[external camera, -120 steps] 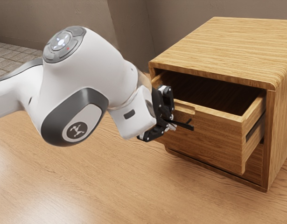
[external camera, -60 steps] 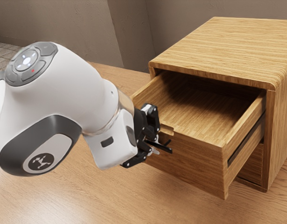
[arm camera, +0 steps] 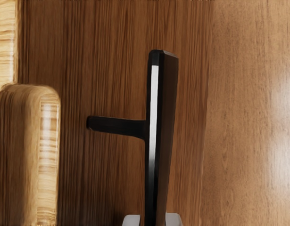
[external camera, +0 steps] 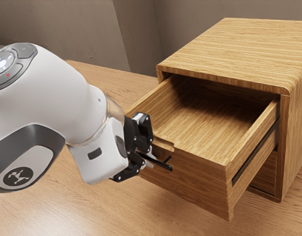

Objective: Pull the drawer handle with one arm to open the drawer

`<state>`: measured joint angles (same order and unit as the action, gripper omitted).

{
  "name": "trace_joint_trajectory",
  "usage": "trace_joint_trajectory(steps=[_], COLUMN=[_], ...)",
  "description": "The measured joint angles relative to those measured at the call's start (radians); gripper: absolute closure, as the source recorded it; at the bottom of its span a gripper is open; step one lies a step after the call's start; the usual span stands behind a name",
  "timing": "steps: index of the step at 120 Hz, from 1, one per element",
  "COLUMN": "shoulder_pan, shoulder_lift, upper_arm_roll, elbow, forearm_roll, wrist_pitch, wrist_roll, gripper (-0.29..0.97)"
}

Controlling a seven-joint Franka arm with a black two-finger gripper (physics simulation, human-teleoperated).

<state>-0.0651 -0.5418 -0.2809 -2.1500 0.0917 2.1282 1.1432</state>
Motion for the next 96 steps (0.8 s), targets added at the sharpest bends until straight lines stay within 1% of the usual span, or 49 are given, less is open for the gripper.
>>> trace_joint_trajectory(steps=[10, 25, 35, 53, 61, 65, 70, 74, 77, 79, 82, 88, 96], shoulder_pan=[0.000, 0.001, 0.001, 0.000, 0.000, -0.001, -0.005, -0.004, -0.001, 0.000, 0.002, 0.005, 0.002], shoulder_lift=[-0.001, -0.002, -0.002, -0.024, -0.040, -0.041, -0.027, 0.027, 0.091, 0.136, 0.186, 0.248, 0.283], upper_arm_roll=[0.000, 0.001, 0.001, 0.001, -0.006, -0.021, -0.037, -0.041, -0.036, -0.015, 0.023, 0.094, 0.124], elbow=[0.001, 0.002, 0.002, 0.010, 0.056, 0.121, 0.246, 0.416, 0.557, 0.641, 0.728, 0.816, 0.856], forearm_roll=[0.001, -0.002, -0.003, -0.004, -0.005, -0.005, -0.005, -0.005, -0.004, -0.004, -0.004, -0.006, -0.015], wrist_pitch=[0.005, 0.006, 0.005, -0.007, -0.037, -0.068, -0.128, -0.206, -0.275, -0.323, -0.390, -0.498, -0.603], wrist_roll=[-0.005, -0.009, -0.010, -0.014, -0.015, -0.016, -0.024, -0.041, -0.063, -0.084, -0.121, -0.205, -0.311], gripper=[0.76, 0.63, 0.56, 0.50, 0.49, 0.48, 0.46, 0.39, 0.35, 0.32, 0.28, 0.22, 0.16])
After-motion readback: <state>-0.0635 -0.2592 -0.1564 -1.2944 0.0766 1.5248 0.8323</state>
